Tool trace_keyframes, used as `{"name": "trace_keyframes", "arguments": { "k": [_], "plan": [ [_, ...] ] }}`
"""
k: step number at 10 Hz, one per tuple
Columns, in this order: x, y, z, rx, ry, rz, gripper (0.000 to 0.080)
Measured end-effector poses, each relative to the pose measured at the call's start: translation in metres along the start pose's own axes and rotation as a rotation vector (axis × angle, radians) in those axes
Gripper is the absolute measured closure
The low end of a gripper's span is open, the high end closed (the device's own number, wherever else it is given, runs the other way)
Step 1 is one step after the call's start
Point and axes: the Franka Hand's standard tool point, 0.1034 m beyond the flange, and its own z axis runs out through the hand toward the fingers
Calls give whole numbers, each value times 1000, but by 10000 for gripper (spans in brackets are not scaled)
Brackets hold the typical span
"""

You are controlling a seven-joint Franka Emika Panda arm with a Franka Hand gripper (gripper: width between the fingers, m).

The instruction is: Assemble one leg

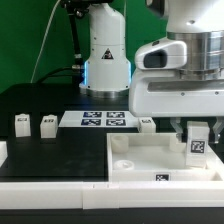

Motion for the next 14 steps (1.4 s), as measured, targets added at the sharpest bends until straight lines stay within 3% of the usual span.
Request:
{"name": "trace_keyframes", "arguments": {
  "k": [7,8,9,10,11,14],
  "plan": [
    [-2,-2,3,12,-13,819,505],
    [-2,-2,3,11,-12,823,505],
    [-2,-3,3,12,-12,772,352],
    [-3,-5,4,12,-12,740,352],
    [-5,-7,4,11,-11,637,194],
    [-6,-11,3,0,-10,143,152]
  ]
}}
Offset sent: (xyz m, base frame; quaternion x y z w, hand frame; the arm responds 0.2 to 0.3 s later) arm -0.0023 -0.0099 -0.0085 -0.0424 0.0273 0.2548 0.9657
